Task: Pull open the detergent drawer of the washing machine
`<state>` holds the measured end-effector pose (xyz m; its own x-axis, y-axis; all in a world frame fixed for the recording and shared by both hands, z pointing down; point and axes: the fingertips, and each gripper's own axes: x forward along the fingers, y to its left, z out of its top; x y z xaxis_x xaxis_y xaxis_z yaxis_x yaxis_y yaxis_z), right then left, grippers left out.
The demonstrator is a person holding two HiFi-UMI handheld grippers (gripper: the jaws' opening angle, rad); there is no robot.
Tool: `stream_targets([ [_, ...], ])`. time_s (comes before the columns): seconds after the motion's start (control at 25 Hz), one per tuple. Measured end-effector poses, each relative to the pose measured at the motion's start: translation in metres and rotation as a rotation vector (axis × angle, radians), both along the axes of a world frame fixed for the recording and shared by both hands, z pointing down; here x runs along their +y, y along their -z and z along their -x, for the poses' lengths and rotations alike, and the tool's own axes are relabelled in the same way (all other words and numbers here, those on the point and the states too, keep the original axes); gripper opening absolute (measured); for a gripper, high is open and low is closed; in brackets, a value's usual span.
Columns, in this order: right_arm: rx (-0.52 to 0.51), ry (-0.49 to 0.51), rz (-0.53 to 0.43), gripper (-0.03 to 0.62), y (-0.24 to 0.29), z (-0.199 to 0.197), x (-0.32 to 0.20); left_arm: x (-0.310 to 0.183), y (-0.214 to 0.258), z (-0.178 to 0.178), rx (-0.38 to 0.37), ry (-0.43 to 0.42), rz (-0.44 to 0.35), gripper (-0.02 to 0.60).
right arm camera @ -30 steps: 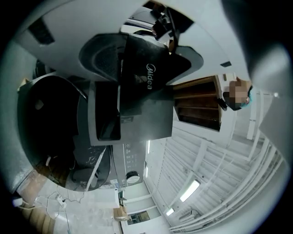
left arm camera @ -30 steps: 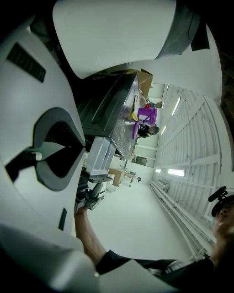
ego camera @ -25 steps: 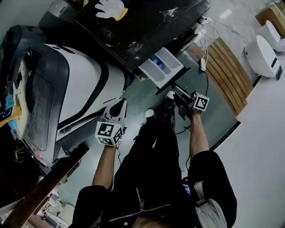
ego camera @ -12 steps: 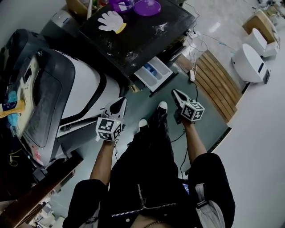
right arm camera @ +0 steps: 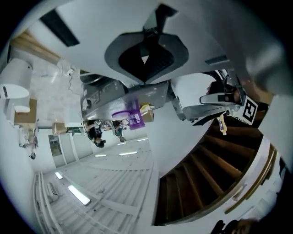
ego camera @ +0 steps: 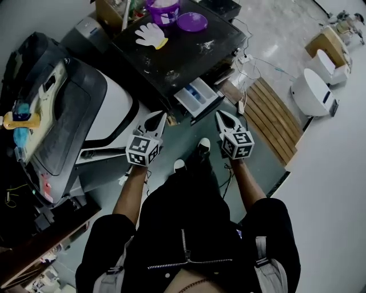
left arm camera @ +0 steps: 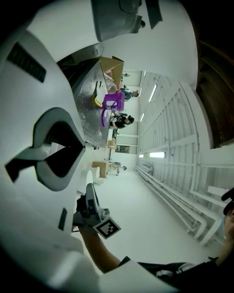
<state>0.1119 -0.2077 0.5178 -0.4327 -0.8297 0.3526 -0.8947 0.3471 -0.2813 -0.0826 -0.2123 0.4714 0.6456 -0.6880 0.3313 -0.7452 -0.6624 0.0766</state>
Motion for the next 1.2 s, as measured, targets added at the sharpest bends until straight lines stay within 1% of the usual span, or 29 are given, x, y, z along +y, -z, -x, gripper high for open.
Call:
stream_targets([
  [0.16, 0.055, 0.036, -0.108, 0.005, 0.046, 0.005, -0.003, -0.004, 0.021, 0.0, 0.022, -0.003, -0.052, 0.018],
  [0.36, 0.095, 0.015, -0.205, 0.005, 0.084, 0.006, -0.001, 0.0, 0.036, 0.006, 0.037, -0.003, -0.093, 0.018],
  [0.56, 0.102, 0.029, -0.217, 0.003, 0.096, 0.011, 0.003, 0.0, 0.05, 0.011, 0.048, 0.0, -0.127, 0.018],
  [0.76, 0.119, 0.001, -0.23, 0.005, 0.098, 0.01, 0.009, 0.0, 0.055, 0.017, 0.057, 0.001, -0.138, 0.018],
  [1.2, 0.142, -0.011, -0.244, 0.003, 0.103, 0.016, 0.019, 0.001, 0.061, 0.021, 0.071, -0.008, -0.151, 0.018],
])
